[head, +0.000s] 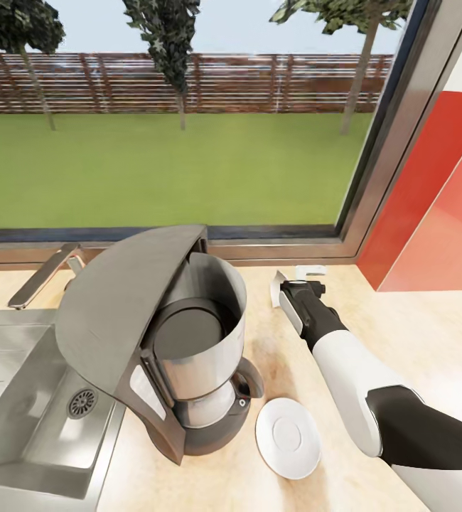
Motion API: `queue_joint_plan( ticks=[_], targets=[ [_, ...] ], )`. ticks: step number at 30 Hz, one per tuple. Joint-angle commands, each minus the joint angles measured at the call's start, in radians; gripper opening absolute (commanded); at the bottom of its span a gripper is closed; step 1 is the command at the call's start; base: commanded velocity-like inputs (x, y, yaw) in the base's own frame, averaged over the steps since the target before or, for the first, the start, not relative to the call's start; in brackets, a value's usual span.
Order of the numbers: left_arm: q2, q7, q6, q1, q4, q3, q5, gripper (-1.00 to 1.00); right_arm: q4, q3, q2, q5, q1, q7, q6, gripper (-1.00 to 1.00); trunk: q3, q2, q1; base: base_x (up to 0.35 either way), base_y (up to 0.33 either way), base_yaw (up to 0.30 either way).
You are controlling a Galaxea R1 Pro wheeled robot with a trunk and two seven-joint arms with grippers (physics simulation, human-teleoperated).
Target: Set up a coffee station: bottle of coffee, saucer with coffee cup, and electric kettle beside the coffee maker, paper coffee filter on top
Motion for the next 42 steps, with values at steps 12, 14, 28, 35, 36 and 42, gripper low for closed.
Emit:
queue_joint_plan(
  ticks=[12, 14, 28, 35, 36, 42],
  targets=[
    [0.000, 0.001, -0.006, -0.001, 0.002, 0.006, 0.001, 1.00, 0.000, 0.006, -0.002, -0.004, -0.001, -0.006, 0.007, 1.00, -0.014, -0.002, 0.001, 0.000, 0.000, 0.000],
    [0.000, 0.001, -0.006, -0.001, 0.002, 0.006, 0.002, 1.00, 0.000, 0.006, -0.002, -0.004, 0.000, -0.006, 0.007, 1.00, -0.015, -0.002, 0.001, 0.000, 0.000, 0.000],
    [0.006, 0.002, -0.002, 0.004, -0.002, -0.005, -0.006, 1.00, -0.001, 0.003, 0.022, 0.000, 0.001, -0.006, -0.029, 1.00, -0.016, -0.002, 0.001, 0.000, 0.000, 0.000],
    [0.005, 0.002, -0.002, 0.004, -0.002, -0.005, -0.006, 1.00, -0.006, 0.003, 0.022, -0.001, 0.001, -0.005, -0.032, 1.00, -0.016, -0.002, 0.001, 0.000, 0.000, 0.000],
    [0.005, 0.002, -0.002, 0.004, -0.002, -0.005, -0.006, 1.00, -0.005, 0.002, 0.022, -0.001, 0.001, -0.005, -0.032, 1.00, -0.016, -0.002, 0.001, 0.000, 0.000, 0.000],
    [0.005, 0.002, -0.002, 0.004, -0.002, -0.005, -0.006, 1.00, -0.003, 0.000, 0.022, -0.003, 0.001, -0.006, -0.032, 1.00, -0.019, -0.002, 0.001, 0.000, 0.000, 0.103]
  ],
)
